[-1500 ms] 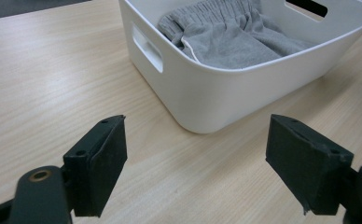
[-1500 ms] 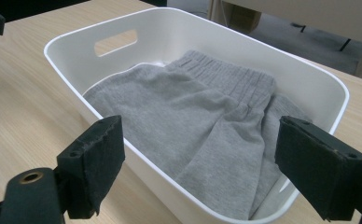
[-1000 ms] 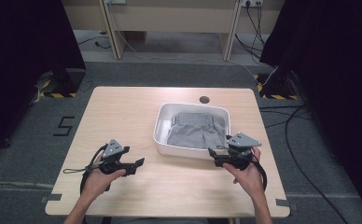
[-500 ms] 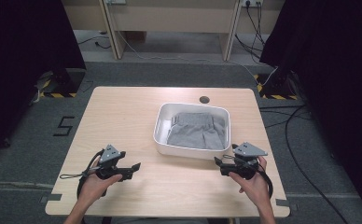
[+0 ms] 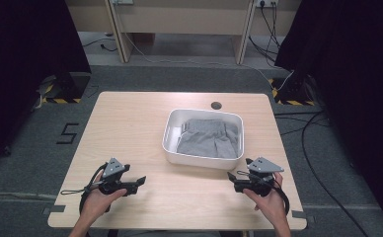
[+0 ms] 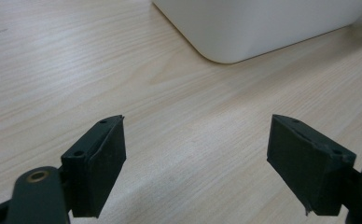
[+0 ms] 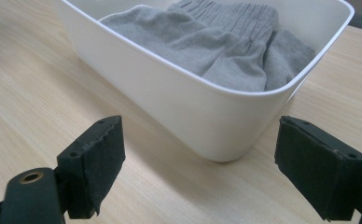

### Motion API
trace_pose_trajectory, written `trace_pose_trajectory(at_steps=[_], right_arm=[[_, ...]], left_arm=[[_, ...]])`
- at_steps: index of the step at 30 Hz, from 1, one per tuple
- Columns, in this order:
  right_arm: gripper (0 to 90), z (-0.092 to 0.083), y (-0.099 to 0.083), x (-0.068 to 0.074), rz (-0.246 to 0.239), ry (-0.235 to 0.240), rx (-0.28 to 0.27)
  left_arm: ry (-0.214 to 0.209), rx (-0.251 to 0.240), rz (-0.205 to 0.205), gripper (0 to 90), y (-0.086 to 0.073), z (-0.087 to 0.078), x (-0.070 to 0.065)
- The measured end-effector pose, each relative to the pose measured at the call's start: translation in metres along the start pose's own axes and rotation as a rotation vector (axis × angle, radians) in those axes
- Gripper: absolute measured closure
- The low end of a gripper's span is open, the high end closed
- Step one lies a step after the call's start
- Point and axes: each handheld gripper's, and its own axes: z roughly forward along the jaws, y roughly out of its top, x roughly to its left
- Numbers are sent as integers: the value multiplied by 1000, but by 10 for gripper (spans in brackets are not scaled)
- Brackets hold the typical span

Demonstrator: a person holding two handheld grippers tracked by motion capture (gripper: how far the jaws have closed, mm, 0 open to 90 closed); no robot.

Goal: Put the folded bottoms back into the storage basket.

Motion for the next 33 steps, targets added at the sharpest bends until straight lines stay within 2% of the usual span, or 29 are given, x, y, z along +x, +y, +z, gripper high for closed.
trace_pose_trajectory(at_steps=[10,21,25,30,33], right_arm=[[167,6,-19,3,7,14,42],[169,7,-39,2,15,0,92],[170,8,-47,3,20,6,107],[172,8,-55,4,33,12,123],[172,7,-59,5,36,15,133]], left_arm=[[-2,21,-3,189,-13,1,-1],[0,66,-1,181,-30,1,-1],[1,104,20,180,-37,0,-3],[12,117,32,176,-40,-5,-5],[22,117,54,176,-42,-7,-8]])
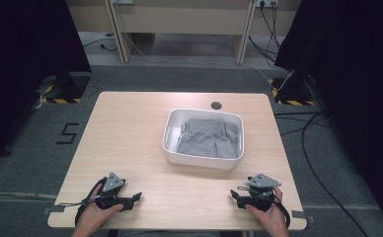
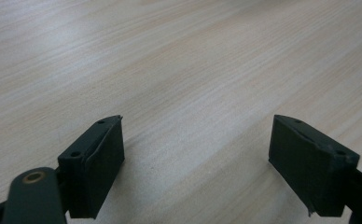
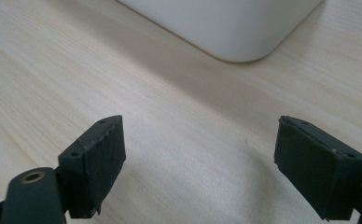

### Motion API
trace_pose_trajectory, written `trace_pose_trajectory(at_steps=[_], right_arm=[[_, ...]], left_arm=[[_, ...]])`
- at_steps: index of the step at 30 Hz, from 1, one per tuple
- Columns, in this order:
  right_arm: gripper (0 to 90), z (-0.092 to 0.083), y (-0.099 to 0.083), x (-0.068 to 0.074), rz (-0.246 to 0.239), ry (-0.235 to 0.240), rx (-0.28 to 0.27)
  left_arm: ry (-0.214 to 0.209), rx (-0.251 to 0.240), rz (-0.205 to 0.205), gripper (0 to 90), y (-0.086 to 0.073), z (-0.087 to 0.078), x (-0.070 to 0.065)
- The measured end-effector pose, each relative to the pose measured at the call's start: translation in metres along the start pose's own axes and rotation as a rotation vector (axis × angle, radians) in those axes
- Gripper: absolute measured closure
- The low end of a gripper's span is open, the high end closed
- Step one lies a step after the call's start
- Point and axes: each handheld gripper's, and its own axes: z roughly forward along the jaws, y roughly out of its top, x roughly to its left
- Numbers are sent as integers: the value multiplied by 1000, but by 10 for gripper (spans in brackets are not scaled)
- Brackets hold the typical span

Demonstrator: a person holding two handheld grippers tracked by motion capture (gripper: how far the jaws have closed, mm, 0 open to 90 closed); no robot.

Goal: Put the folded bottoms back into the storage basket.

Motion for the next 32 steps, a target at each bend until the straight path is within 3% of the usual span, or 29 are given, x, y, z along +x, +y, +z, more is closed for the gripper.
trace_pose_trajectory(at_steps=[4,7,14,32], right_arm=[[167,0,-4,0,-4,-7,20],[155,0,-5,1,4,-6,52],[99,-2,-7,3,-3,15,71],[78,0,-7,3,-13,23,73]], left_arm=[[14,0,36,158,-3,-1,-3],[27,4,16,148,-4,-2,-4],[7,15,24,114,-4,-2,-4],[-21,42,49,19,-3,2,-5]])
